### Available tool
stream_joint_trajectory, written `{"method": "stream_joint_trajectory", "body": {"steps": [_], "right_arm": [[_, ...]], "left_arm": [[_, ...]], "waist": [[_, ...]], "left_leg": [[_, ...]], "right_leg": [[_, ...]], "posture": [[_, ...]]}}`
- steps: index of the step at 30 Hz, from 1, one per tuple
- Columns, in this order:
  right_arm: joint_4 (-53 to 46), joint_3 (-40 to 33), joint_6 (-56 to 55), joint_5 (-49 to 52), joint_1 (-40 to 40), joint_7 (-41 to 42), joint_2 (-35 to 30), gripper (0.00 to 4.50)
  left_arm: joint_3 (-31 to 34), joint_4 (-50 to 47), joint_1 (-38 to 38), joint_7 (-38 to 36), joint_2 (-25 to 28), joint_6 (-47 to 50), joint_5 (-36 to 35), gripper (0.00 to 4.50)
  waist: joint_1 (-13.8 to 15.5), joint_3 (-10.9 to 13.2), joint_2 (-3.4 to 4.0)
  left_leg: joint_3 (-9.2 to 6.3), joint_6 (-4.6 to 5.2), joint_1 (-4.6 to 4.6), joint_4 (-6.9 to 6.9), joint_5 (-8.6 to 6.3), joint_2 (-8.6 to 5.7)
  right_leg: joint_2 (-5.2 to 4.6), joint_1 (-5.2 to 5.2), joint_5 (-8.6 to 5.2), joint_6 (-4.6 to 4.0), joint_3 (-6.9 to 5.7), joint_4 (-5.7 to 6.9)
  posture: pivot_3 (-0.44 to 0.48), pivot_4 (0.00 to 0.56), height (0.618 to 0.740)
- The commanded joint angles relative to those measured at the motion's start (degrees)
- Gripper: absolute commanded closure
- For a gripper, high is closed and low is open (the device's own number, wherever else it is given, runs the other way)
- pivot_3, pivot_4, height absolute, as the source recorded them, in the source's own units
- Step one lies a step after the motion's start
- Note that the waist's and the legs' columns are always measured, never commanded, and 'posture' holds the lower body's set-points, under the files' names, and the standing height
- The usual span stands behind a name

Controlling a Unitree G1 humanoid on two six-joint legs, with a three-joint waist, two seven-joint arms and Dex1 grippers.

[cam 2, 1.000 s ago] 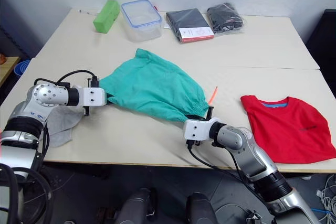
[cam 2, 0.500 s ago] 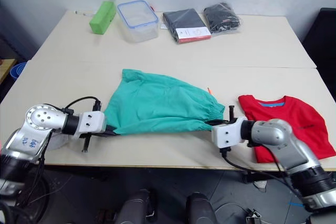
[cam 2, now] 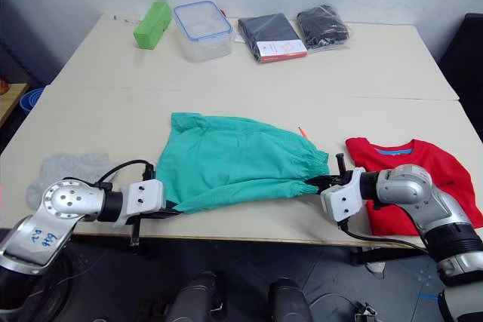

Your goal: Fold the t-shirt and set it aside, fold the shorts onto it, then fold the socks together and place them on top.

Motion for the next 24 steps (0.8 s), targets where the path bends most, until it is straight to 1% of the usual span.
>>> {"method": "stream_joint_trajectory", "body": {"steps": [1,3,4,5,7,8,9,10,12,14,16,18,19,21,24], "right_arm": [[-2.2,-2.8,1.5,2.6,1.0,-0.2,-2.5,3.21],[-5.8,-5.1,3.2,4.2,3.9,-0.6,-4.5,2.46],[-8.0,-6.7,4.9,5.7,5.9,-1.0,-5.4,2.01],[-11.1,-9.0,7.5,7.5,8.7,-1.6,-6.5,1.78],[-18.2,-14.5,13.9,11.2,16.2,-2.9,-8.1,1.12],[-22.7,-17.7,18.4,13.4,20.6,-3.7,-8.2,0.77],[-26.9,-20.4,22.6,15.4,24.6,-4.6,-7.9,0.42],[-31.6,-22.9,27.7,17.6,28.8,-5.5,-7.1,0.42],[-40.8,-26.7,38.2,22.5,36.0,-8.2,-4.9,0.42],[-49.9,-29.4,48.6,27.3,42.3,-11.2,-2.5,0.42],[-57.2,-31.3,57.3,31.4,46.8,-13.7,-0.5,0.42],[-64.0,-32.3,65.4,36.2,50.5,-17.3,1.9,0.38],[-67.5,-32.2,69.3,38.8,52.5,-19.8,3.5,0.58],[-73.5,-30.7,75.1,42.3,56.3,-23.2,5.9,0.98],[-77.5,-29.0,81.7,43.3,58.1,-27.4,8.1,2.02]], "left_arm": [[4.4,0.9,0.6,-1.8,0.5,2.1,-4.9,3.9],[8.3,-0.1,0.8,-5.7,2.0,4.5,-10.8,3.24],[10.6,-0.6,0.6,-7.5,2.9,6.9,-14.1,2.85],[13.1,-0.5,-0.7,-9.2,4.0,10.6,-18.2,2.63],[16.3,1.1,-5.4,-11.3,5.7,16.8,-24.9,2.03],[16.1,2.8,-8.9,-11.6,5.7,18.4,-26.6,1.72],[15.0,4.7,-12.5,-10.9,4.7,18.9,-26.7,1.42],[12.9,7.4,-16.8,-9.4,2.7,19.1,-25.7,1.42],[8.2,12.1,-23.8,-7.4,-1.8,18.1,-22.8,1.42],[3.2,16.6,-28.6,-7.6,-5.8,14.5,-18.9,1.42],[-1.0,21.4,-32.2,-8.7,-9.0,10.0,-15.1,1.42],[-4.9,27.1,-35.8,-10.1,-12.8,5.1,-11.9,1.81],[-6.9,30.8,-37.8,-11.0,-15.0,2.2,-10.2,2.0],[-10.5,40.3,-42.0,-11.7,-19.6,-5.0,-5.7,2.57],[-13.1,51.3,-45.8,-12.0,-23.8,-13.5,-0.8,3.58]], "waist": [[0.0,0.0,0.02],[0.1,0.0,0.05],[0.1,0.0,0.05],[0.3,0.0,0.05],[0.7,0.1,0.11],[0.7,0.1,0.1],[0.9,0.1,0.14],[1.6,0.0,0.22],[1.8,-0.1,0.33],[2.3,-0.1,0.39],[2.1,-0.1,0.39],[1.7,-0.1,0.34],[1.7,-0.1,0.33],[1.9,-0.1,0.33],[1.6,-0.1,0.32]], "left_leg": [[0.0,0.0,0.0,0.0,0.0,0.0],[-0.01,0.01,-0.01,-0.01,-0.01,0.0],[-0.02,0.01,-0.01,-0.03,-0.02,0.0],[-0.05,0.0,-0.02,-0.03,-0.03,0.0],[-0.19,-0.03,-0.04,-0.03,-0.05,0.0],[-0.31,-0.03,-0.08,-0.01,-0.05,-0.02],[-0.37,-0.03,-0.04,0.0,-0.05,-0.01],[-0.39,-0.04,-0.04,-0.01,-0.05,-0.04],[-0.43,-0.02,-0.03,0.03,-0.05,-0.07],[-0.43,0.0,-0.05,0.02,-0.04,-0.13],[-0.43,0.02,-0.09,0.0,-0.04,-0.15],[-0.35,0.01,-0.11,-0.05,-0.04,-0.13],[-0.33,-0.01,-0.12,-0.09,-0.03,-0.1],[-0.38,-0.04,-0.12,-0.1,-0.01,-0.08],[-0.31,-0.02,-0.12,-0.11,-0.02,-0.11]], "right_leg": [[0.0,0.01,0.0,0.0,-0.01,-0.02],[-0.01,0.01,0.0,0.0,-0.01,-0.05],[-0.02,0.02,0.0,0.0,-0.02,-0.08],[-0.02,0.03,0.0,0.0,-0.04,-0.09],[-0.01,0.12,0.0,0.0,-0.1,-0.14],[-0.01,0.19,0.0,0.0,-0.17,-0.16],[0.03,0.29,0.0,-0.01,-0.2,-0.23],[0.04,0.35,0.0,0.0,-0.24,-0.34],[0.07,0.41,0.0,0.0,-0.25,-0.38],[0.07,0.43,0.03,0.05,-0.25,-0.37],[0.11,0.41,0.04,0.08,-0.21,-0.43],[0.16,0.36,0.05,0.1,-0.14,-0.48],[0.19,0.36,0.05,0.1,-0.14,-0.55],[0.23,0.35,0.05,0.09,-0.15,-0.56],[0.22,0.32,0.05,0.1,-0.09,-0.59]], "posture": [[0.0,0.15,0.74],[0.0,0.15,0.74],[0.0,0.15,0.74],[0.0,0.15,0.74],[0.0,0.15,0.74],[0.0,0.15,0.74],[0.0,0.15,0.74],[0.0,0.15,0.74],[0.0,0.15,0.74],[0.0,0.15,0.74],[0.0,0.15,0.74],[0.0,0.15,0.74],[0.0,0.15,0.74],[0.0,0.15,0.74],[0.0,0.15,0.74]]}}
